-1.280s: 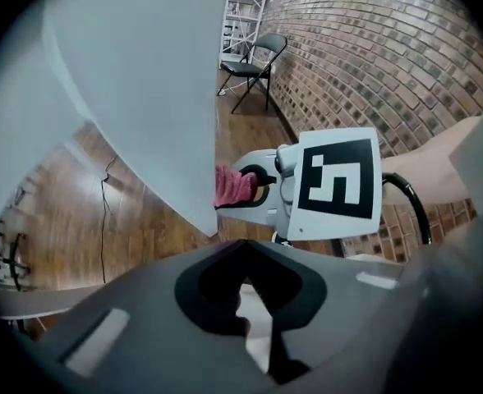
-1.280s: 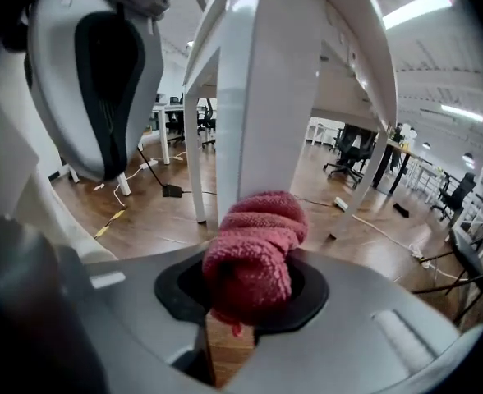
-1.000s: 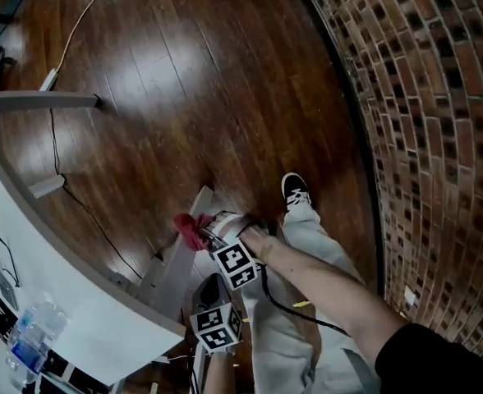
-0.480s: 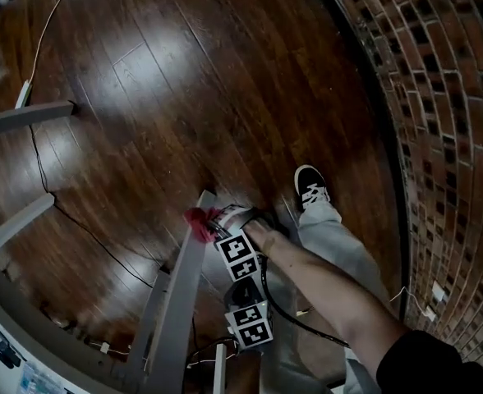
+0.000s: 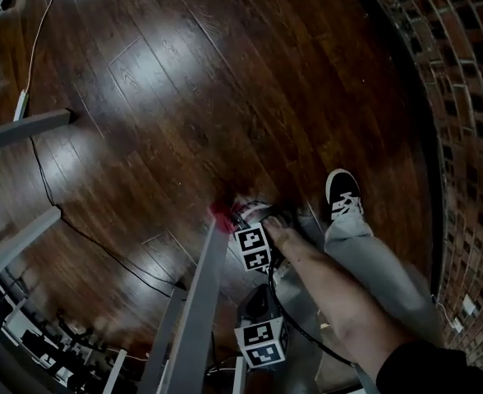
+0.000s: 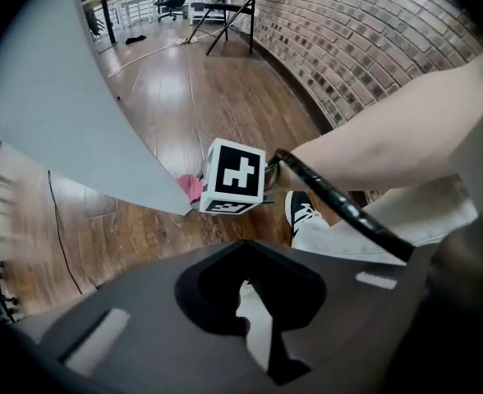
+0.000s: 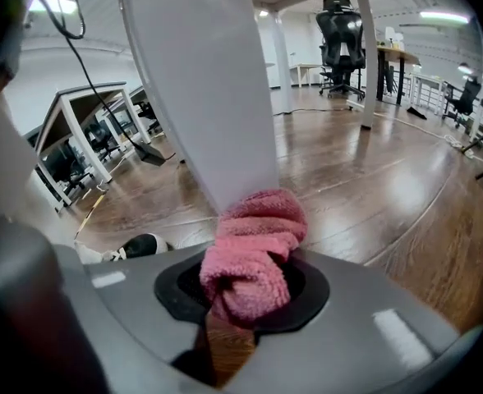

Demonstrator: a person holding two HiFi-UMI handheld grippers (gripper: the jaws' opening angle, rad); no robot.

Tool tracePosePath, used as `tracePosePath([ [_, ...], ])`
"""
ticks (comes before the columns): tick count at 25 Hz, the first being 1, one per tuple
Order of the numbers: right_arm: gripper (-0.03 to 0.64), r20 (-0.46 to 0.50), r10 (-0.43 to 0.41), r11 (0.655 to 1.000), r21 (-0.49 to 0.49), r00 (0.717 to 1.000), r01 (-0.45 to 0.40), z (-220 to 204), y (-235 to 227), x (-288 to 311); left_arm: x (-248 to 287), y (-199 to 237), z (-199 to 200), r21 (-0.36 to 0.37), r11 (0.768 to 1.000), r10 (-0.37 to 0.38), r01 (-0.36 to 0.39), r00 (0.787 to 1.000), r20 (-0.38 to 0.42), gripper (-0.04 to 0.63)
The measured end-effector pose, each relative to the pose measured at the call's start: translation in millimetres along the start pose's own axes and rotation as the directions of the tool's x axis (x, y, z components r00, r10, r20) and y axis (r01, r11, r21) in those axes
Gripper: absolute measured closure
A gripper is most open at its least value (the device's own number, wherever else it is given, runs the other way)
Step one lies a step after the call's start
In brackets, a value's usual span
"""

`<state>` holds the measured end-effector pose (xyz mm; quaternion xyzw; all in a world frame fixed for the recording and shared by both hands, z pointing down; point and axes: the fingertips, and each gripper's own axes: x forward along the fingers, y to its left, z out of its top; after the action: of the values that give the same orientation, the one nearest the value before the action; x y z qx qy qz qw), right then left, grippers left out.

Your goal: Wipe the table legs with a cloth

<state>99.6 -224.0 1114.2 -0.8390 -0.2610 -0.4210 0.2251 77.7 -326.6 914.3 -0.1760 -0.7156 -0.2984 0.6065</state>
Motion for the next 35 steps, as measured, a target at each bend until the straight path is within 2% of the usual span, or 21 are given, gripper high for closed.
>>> tracePosePath([
  [3, 0.526, -0.03, 0.017, 0.998, 0.062, 0.999, -0.015, -15, -7, 24, 9, -7, -6, 0.009, 0.999, -0.032, 0.032, 0.999, -0.009, 0.598],
  [6, 0.527, -0.057, 0.069, 0.989, 0.137, 0.996, -0.061, -18, -12, 16, 8, -10, -7, -0.005, 0.999, -0.049, 0.049, 0.999, -0.024, 0.598],
  [8, 0.526, -0.067, 0.083, 0.984, 0.164, 0.994, -0.071, -21, -12, 17, 6, -6, -1, -0.024, 0.999, -0.035, 0.035, 0.999, -0.014, 0.598],
  [11, 0.527, -0.024, 0.049, 0.986, 0.159, 0.999, -0.045, -18, -12, 11, 1, 5, -3, -0.037, 0.999, 0.023, -0.023, 1.0, 0.002, 0.598],
  [14, 0.526, 0.054, 0.029, 0.991, 0.132, 0.998, -0.036, 20, 0, -46, -29, -3, -10, -0.077, 0.996, 0.042, -0.042, 0.999, -0.001, 0.598],
  [18, 0.528, 0.125, -0.013, 0.996, 0.091, 0.992, 0.001, 93, 3, -142, -91, -29, -4, -0.107, 0.994, -0.002, 0.002, 1.0, -0.006, 0.598],
  [22, 0.528, 0.142, -0.002, 0.999, 0.046, 0.99, -0.005, 152, 31, -247, -167, -64, -19, -0.128, 0.992, -0.021, 0.019, 1.0, -0.016, 0.598],
  [27, 0.528, 0.127, 0.024, 0.999, 0.021, 0.992, -0.027, 211, 74, -350, -265, -82, -38, -0.121, 0.992, -0.036, 0.036, 0.999, 0.003, 0.598],
  [31, 0.528, 0.108, -0.013, 1.0, 0.009, 0.994, 0.012, 242, 85, -421, -332, -85, -37, -0.129, 0.99, -0.041, 0.051, 0.996, 0.079, 0.598],
  [35, 0.528, 0.107, -0.04, 0.999, 0.039, 0.993, 0.036, 281, 115, -469, -392, -64, -51, -0.119, 0.992, -0.029, 0.043, 0.992, 0.122, 0.598],
])
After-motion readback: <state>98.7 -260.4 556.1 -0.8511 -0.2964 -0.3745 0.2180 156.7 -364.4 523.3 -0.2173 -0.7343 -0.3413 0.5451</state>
